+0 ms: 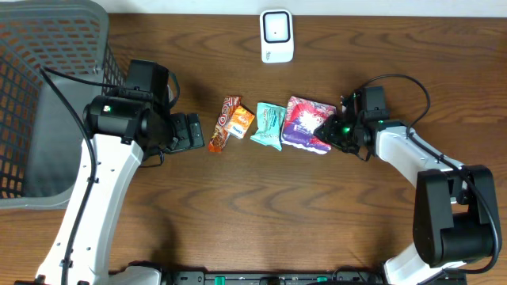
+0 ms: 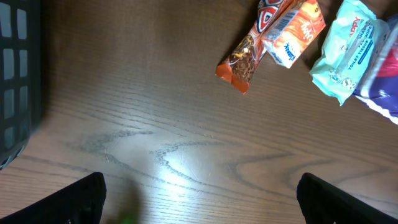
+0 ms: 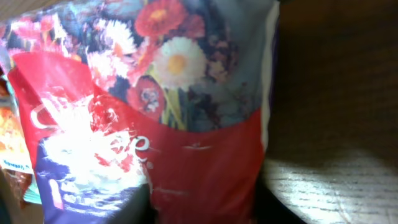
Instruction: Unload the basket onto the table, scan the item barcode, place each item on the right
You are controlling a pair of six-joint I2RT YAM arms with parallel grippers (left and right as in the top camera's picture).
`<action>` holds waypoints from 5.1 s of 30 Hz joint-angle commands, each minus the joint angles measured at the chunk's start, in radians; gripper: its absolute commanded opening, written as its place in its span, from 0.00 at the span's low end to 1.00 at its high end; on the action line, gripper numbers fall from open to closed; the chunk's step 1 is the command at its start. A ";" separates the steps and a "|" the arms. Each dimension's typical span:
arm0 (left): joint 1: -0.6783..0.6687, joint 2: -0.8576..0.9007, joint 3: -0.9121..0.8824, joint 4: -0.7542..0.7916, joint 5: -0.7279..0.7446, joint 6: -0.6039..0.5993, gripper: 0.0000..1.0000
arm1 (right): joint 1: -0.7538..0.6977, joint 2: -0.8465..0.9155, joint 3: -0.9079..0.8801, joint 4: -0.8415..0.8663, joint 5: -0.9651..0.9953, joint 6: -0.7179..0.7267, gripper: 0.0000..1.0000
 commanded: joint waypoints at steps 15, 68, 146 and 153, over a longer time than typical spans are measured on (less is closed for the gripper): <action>-0.001 0.005 0.002 -0.005 -0.006 -0.013 0.98 | 0.006 -0.073 0.012 -0.122 0.018 0.000 0.01; -0.001 0.005 0.002 -0.005 -0.006 -0.013 0.98 | 0.267 -0.133 0.011 -0.323 1.159 -0.041 0.20; -0.001 0.005 0.002 -0.005 -0.006 -0.013 0.98 | 0.406 0.222 0.266 -0.320 0.561 0.005 0.99; -0.001 0.005 0.002 -0.005 -0.006 -0.013 0.98 | 0.406 0.222 0.266 -0.309 0.562 0.004 0.99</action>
